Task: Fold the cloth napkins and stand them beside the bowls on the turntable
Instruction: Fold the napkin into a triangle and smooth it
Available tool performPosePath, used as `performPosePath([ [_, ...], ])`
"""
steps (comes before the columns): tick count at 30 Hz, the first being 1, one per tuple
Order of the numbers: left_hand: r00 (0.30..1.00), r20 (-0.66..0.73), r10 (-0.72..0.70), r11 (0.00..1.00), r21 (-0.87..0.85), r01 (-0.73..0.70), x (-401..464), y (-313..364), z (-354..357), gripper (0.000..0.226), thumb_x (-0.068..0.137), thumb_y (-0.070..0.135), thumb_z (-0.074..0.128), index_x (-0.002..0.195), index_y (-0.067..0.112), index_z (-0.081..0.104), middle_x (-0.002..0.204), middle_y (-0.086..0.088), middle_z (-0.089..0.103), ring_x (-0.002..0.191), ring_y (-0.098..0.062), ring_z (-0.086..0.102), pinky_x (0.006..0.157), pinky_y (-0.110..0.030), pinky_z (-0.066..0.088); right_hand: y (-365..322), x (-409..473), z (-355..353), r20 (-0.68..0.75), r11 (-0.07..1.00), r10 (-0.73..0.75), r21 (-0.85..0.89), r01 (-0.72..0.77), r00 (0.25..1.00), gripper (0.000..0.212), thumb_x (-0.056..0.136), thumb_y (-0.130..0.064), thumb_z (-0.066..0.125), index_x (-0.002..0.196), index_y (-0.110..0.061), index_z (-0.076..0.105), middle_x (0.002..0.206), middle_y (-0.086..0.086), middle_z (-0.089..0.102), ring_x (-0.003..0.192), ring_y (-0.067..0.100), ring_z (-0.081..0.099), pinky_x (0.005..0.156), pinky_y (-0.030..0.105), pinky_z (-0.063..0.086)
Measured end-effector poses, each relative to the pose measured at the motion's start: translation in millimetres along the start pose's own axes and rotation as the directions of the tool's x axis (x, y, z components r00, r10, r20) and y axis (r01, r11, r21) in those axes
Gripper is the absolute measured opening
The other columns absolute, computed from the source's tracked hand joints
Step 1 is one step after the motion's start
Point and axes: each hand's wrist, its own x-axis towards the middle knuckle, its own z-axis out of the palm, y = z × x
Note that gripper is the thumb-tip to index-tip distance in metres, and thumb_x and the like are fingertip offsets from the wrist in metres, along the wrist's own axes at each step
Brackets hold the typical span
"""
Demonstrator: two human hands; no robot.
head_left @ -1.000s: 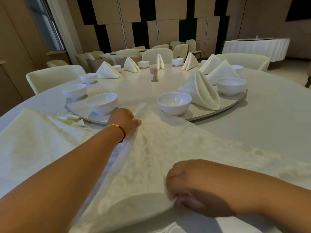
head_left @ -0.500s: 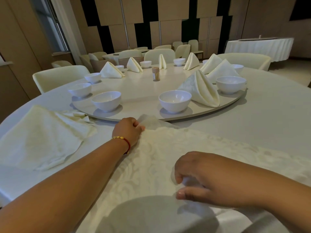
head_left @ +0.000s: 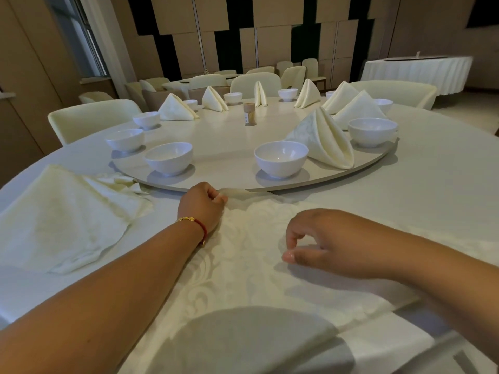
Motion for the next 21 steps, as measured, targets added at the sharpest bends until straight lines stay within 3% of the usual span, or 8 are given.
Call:
performPosePath([
  [3,0.999,-0.018,0.029,0.993,-0.111,-0.031,-2,0,-3,0.011,0.089,0.027,0.063,0.088,0.017,0.058,0.076,0.005,0.059,0.073,-0.015,0.054,0.062,-0.025,0.040,6,13,-5,-0.015,0.998,0.063,0.011,-0.062,0.998,0.030,0.087,-0.058,0.051,0.090,-0.031,0.061,0.097,-0.016,0.060,0.093,0.002,0.054,0.084,0.026,0.046],
  [7,1.000,0.011,0.012,0.908,-0.419,-0.007,-1,5,-13,0.012,0.091,0.022,0.061,0.103,0.020,0.058,0.071,0.005,0.055,0.056,-0.009,0.052,0.049,-0.019,0.046,12,29,-6,-0.035,0.989,0.143,0.027,-0.142,0.989,0.031,0.088,-0.056,0.053,0.082,-0.026,0.060,0.089,-0.008,0.065,0.086,0.011,0.060,0.081,0.034,0.051],
  [12,0.999,-0.011,0.036,0.945,-0.324,-0.038,9,11,-27,0.019,0.096,0.026,0.053,0.089,0.012,0.063,0.065,0.001,0.055,0.052,-0.012,0.048,0.040,-0.012,0.039,21,44,-3,-0.089,0.967,0.253,-0.020,-0.256,0.963,0.032,0.089,-0.054,0.054,0.085,-0.022,0.055,0.086,-0.006,0.061,0.075,0.011,0.054,0.061,0.026,0.039],
  [16,1.000,-0.003,0.028,0.951,-0.308,-0.028,18,11,-32,0.021,0.097,0.029,0.050,0.088,0.012,0.058,0.065,0.001,0.052,0.053,-0.011,0.046,0.043,-0.016,0.038,34,53,-1,-0.154,0.924,0.363,-0.062,-0.376,0.919,0.041,0.090,-0.053,0.054,0.112,-0.019,0.052,0.100,-0.004,0.057,0.090,0.015,0.054,0.070,0.029,0.041],
  [21,0.997,0.057,0.058,0.977,-0.211,-0.044,41,17,-29,0.023,0.096,0.026,0.050,0.077,0.014,0.050,0.065,-0.002,0.049,0.060,-0.018,0.046,0.051,-0.025,0.038,38,58,2,-0.195,0.884,0.400,-0.177,-0.433,0.896,0.047,0.090,-0.054,0.053,0.117,-0.015,0.052,0.109,0.003,0.062,0.096,0.021,0.057,0.079,0.034,0.048],
])
